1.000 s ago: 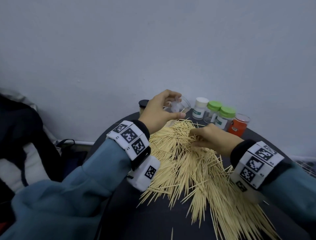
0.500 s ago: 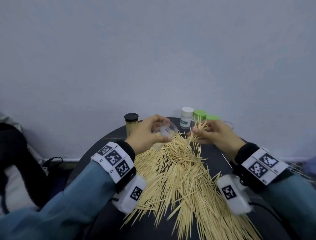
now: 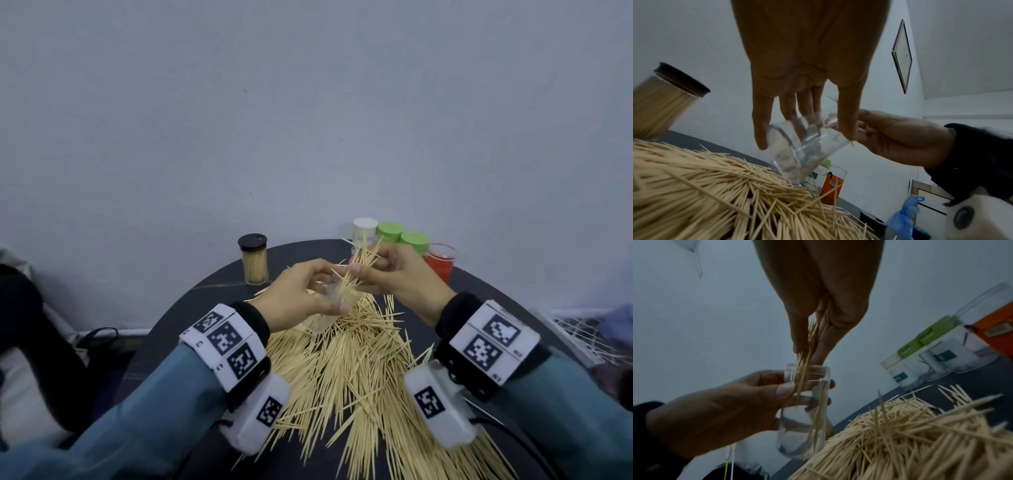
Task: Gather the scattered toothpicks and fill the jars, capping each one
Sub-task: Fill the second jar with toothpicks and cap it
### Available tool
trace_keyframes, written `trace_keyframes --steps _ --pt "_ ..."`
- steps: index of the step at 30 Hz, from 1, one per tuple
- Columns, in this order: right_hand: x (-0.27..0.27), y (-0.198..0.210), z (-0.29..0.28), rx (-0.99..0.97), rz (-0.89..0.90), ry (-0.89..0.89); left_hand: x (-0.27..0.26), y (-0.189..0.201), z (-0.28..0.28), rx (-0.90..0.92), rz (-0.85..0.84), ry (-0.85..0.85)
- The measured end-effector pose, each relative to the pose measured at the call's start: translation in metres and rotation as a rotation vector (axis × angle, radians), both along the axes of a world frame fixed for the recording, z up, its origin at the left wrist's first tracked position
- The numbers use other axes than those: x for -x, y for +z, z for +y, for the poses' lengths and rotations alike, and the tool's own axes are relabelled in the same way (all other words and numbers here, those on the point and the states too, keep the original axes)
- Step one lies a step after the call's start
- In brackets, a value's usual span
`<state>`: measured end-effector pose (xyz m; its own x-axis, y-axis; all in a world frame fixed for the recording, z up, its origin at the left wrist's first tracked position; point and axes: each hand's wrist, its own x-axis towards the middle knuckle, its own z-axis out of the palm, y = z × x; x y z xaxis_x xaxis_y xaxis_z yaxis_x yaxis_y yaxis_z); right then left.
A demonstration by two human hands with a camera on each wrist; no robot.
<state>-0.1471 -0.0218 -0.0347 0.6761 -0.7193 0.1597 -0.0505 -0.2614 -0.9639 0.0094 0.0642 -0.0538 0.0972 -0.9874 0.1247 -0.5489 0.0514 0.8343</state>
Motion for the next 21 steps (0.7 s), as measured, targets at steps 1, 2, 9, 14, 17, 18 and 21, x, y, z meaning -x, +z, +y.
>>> trace_keyframes --steps 1,2,9,14,17,18,21 --pt "-0.002 -0.002 0.001 0.01 0.002 -0.015 0.001 0.0 0.001 -0.003 0.001 -0.001" --pt "-0.003 -0.005 0.001 0.012 0.003 -0.027 0.001 0.0 0.001 -0.005 -0.002 -0.001" --pt "-0.002 -0.008 0.001 0.014 0.047 -0.057 0.001 -0.002 -0.003 -0.026 -0.008 -0.004" --pt "-0.001 -0.004 0.001 -0.018 0.133 -0.03 0.003 -0.001 -0.002 -0.043 0.005 -0.019" --pt "0.001 0.0 0.001 -0.062 0.124 -0.01 0.005 0.0 0.0 -0.042 0.014 -0.025" --pt "0.002 0.001 0.002 -0.068 0.115 -0.011 0.005 0.001 0.0 -0.043 0.019 -0.024" --pt "0.003 0.003 0.003 -0.082 0.093 -0.017 0.005 0.001 0.001 -0.047 0.031 -0.027"
